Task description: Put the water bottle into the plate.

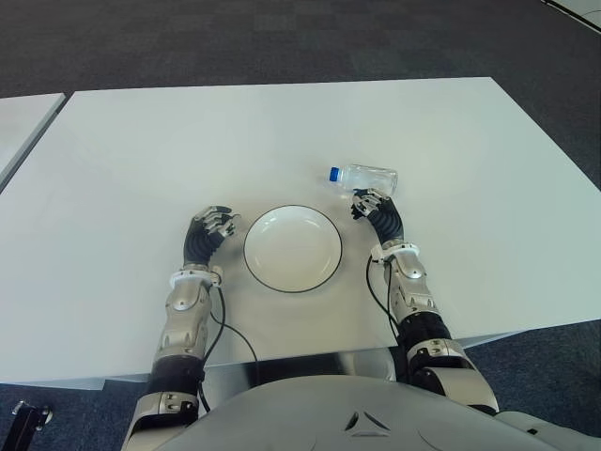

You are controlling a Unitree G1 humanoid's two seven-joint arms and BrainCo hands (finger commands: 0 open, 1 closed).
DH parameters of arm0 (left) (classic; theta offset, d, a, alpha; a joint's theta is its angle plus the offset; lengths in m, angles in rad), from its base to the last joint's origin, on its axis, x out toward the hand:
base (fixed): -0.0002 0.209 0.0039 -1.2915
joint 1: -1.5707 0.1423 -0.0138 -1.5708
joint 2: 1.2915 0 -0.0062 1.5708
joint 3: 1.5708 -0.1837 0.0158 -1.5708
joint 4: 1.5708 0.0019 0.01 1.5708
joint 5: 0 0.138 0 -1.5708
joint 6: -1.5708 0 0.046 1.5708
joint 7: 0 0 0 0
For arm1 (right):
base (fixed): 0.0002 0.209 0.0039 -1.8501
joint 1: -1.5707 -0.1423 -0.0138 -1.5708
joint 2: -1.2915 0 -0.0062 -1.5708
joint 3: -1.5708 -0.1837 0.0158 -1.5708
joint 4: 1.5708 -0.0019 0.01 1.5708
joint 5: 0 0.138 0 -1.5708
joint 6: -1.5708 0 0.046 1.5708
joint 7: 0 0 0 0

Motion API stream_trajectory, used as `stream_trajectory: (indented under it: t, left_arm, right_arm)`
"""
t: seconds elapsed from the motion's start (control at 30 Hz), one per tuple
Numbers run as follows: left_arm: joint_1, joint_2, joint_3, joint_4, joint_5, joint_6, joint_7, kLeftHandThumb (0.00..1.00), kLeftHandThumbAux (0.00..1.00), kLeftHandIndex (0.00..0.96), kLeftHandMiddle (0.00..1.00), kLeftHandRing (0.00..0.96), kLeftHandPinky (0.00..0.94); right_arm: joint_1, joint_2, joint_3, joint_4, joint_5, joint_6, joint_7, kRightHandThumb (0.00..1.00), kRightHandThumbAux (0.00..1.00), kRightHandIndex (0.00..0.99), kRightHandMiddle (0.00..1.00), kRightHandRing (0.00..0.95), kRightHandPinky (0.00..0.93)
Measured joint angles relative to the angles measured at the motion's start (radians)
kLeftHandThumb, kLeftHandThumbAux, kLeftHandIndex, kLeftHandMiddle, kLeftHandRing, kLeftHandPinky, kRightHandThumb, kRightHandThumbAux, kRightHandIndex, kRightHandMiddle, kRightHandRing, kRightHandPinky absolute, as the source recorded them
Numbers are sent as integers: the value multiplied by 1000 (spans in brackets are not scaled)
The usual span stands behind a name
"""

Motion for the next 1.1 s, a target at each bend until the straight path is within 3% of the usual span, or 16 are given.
stream_trajectory:
  t: [0.1,0.2,0.43,0.6,0.63,0.73,0.83,0.97,1.1]
  left_arm:
    - [0,-1,0,-2,0,1,0,706,713,430,550,521,503]
    - [2,-1,0,-4,-1,2,0,707,713,430,551,520,501]
    - [2,-1,0,-7,0,1,0,706,713,430,549,517,494]
    - [0,0,1,-8,0,1,0,706,713,430,548,516,497]
    - [0,0,2,-8,-1,1,0,706,713,430,549,517,497]
    - [0,-1,4,-7,-1,1,0,706,713,430,552,520,502]
    - [0,-1,6,-4,-1,1,0,706,713,431,554,522,504]
    - [-1,-1,6,-3,-1,1,0,706,714,431,555,524,504]
    - [-1,-1,6,-2,0,1,0,706,714,431,556,525,507]
  right_arm:
    - [2,-1,6,0,-12,-8,-15,704,728,435,608,586,567]
    - [11,-7,34,2,-83,-47,-92,703,729,433,602,584,566]
    - [40,-39,131,2,-318,-145,-307,703,730,430,592,590,584]
    - [47,-91,220,-7,-532,-156,-489,697,730,422,544,550,516]
    - [47,-104,239,-8,-576,-153,-531,688,734,414,466,466,442]
    - [33,-145,295,-11,-700,-110,-617,367,751,223,252,251,250]
    - [-14,-191,350,3,-804,-62,-671,259,730,117,119,120,143]
    - [-80,-236,397,27,-887,-12,-743,214,699,44,35,37,51]
    - [-128,-257,436,48,-937,39,-788,280,605,9,7,7,10]
